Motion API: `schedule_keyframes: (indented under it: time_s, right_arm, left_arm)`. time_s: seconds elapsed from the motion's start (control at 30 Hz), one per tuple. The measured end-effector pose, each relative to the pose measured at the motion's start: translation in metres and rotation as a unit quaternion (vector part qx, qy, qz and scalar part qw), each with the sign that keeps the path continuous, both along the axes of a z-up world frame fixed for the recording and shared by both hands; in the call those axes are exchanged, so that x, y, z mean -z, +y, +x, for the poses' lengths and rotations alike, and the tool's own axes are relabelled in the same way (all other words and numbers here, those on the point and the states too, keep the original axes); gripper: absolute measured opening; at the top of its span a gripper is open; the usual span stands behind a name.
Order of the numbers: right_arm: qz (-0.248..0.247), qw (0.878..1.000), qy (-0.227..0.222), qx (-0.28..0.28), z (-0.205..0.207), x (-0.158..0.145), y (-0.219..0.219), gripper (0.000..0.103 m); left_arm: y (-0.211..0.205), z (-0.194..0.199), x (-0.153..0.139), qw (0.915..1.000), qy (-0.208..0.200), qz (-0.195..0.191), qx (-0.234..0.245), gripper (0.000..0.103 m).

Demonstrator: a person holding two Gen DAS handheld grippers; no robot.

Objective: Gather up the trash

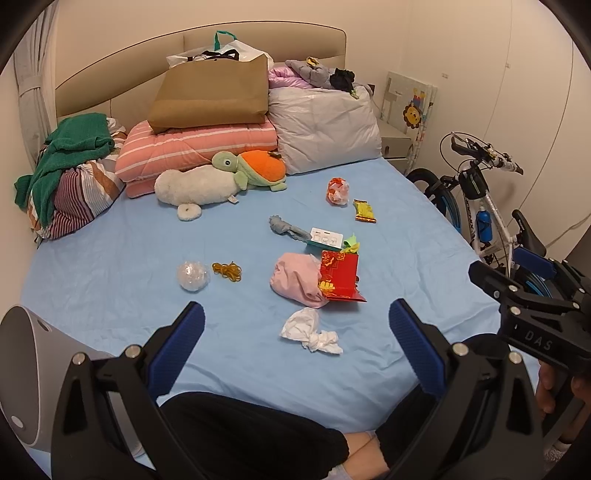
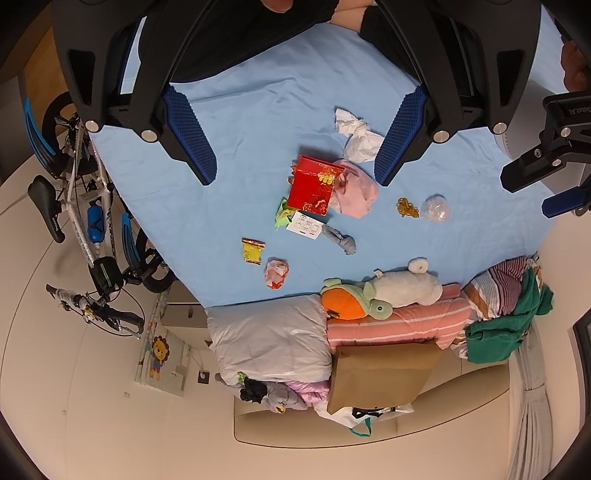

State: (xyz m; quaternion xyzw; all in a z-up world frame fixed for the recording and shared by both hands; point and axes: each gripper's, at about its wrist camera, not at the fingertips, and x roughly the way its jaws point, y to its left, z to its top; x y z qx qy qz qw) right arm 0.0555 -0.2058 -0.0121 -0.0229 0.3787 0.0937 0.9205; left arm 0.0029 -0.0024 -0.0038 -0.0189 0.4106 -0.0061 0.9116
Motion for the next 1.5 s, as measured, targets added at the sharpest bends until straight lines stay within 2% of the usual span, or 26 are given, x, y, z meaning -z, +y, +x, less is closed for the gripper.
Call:
schedule_keyframes:
  time_s: [1.5]
  right_arm:
    - [-0.004,1.000,-0.007,-0.006,-0.008,-0.009,0.008,0.084]
  left_arm:
    - [0.010,-0.006,-0.011,1.0000,-0.005,-0.002,-0.005,0.099]
